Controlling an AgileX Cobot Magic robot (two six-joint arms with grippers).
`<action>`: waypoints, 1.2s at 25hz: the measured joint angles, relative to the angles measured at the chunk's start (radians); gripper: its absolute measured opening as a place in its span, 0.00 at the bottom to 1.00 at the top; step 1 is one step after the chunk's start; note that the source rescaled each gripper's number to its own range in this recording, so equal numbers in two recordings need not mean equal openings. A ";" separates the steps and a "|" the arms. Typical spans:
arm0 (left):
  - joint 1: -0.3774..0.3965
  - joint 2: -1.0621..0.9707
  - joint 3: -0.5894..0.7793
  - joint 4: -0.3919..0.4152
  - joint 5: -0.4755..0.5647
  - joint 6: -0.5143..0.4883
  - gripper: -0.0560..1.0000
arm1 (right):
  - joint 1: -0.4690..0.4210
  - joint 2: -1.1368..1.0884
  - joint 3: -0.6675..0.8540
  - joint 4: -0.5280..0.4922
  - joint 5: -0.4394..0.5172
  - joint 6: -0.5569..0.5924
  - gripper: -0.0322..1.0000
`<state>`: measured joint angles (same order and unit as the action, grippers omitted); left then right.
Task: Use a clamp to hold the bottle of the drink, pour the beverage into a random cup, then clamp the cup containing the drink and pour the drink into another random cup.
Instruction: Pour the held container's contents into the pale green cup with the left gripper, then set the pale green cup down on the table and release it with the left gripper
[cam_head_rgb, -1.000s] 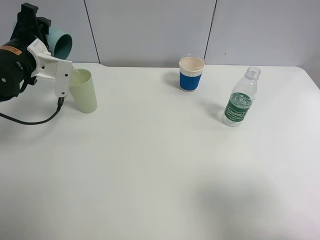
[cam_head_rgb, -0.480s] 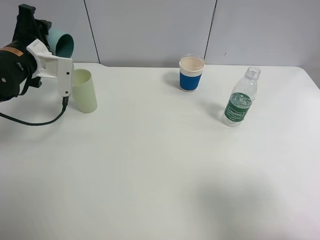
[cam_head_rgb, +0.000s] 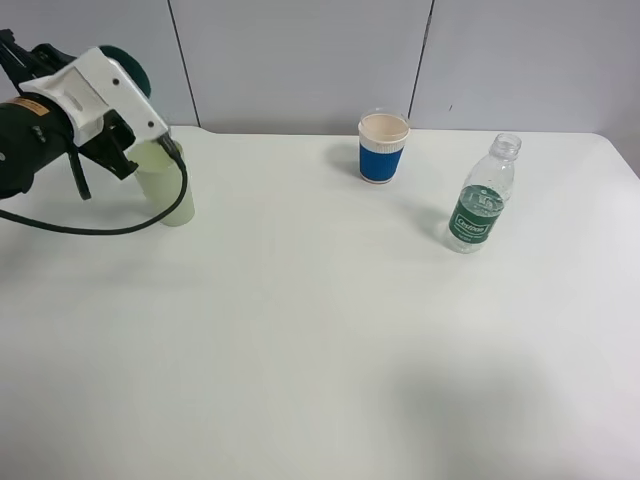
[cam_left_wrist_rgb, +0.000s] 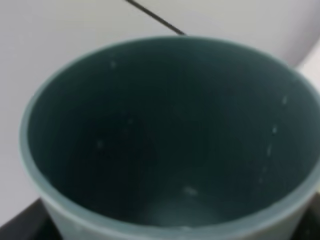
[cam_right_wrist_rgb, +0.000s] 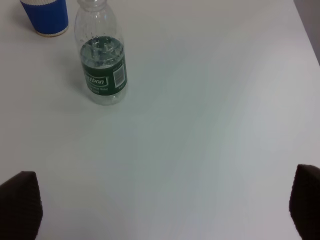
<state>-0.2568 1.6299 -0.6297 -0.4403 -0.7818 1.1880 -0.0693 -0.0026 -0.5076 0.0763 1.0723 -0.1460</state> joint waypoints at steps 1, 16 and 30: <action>-0.006 -0.015 0.000 0.016 0.005 -0.044 0.08 | 0.000 0.000 0.000 0.000 0.000 0.000 0.99; -0.164 -0.175 0.000 0.699 0.077 -1.079 0.08 | 0.000 0.000 0.000 0.000 0.000 0.000 0.99; -0.164 -0.084 0.087 1.281 -0.067 -1.530 0.08 | 0.000 0.000 0.000 0.000 0.000 0.000 0.99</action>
<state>-0.4210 1.5463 -0.5429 0.8402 -0.8487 -0.3419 -0.0693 -0.0026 -0.5076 0.0763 1.0723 -0.1460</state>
